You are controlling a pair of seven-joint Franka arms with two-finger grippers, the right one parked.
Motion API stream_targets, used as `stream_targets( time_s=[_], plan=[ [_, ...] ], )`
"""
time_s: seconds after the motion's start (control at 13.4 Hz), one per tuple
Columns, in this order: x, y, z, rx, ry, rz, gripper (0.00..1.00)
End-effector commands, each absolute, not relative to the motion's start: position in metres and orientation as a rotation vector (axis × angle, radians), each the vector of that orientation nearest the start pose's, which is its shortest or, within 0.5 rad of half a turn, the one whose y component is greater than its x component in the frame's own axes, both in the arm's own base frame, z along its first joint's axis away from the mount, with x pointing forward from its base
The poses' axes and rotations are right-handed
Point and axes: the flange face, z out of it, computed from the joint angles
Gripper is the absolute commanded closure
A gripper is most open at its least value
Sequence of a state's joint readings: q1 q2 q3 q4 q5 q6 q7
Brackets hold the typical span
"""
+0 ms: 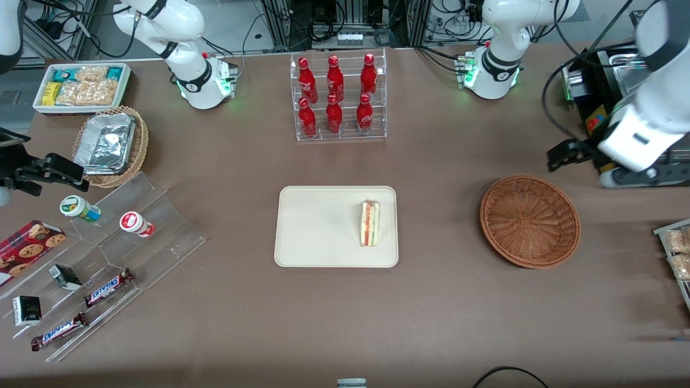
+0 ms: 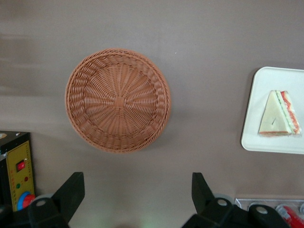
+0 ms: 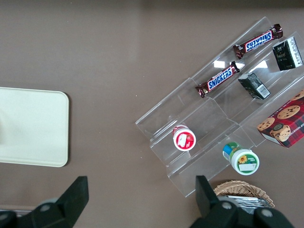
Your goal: Place sandwich from basket to tray
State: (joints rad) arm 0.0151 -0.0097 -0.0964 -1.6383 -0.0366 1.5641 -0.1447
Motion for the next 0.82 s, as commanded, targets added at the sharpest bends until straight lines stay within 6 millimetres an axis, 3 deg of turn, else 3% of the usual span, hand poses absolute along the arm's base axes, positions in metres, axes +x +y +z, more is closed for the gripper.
stream_targets(
  time_s=[0.0, 0.22, 0.74],
  plan=[
    [0.515, -0.046, 0.612, -3.185, -0.080, 0.098, 0.00],
    [0.494, -0.028, 0.619, -3.189, -0.130, 0.086, 0.00],
    [0.499, -0.014, 0.634, -3.155, -0.159, 0.053, 0.00]
  ],
)
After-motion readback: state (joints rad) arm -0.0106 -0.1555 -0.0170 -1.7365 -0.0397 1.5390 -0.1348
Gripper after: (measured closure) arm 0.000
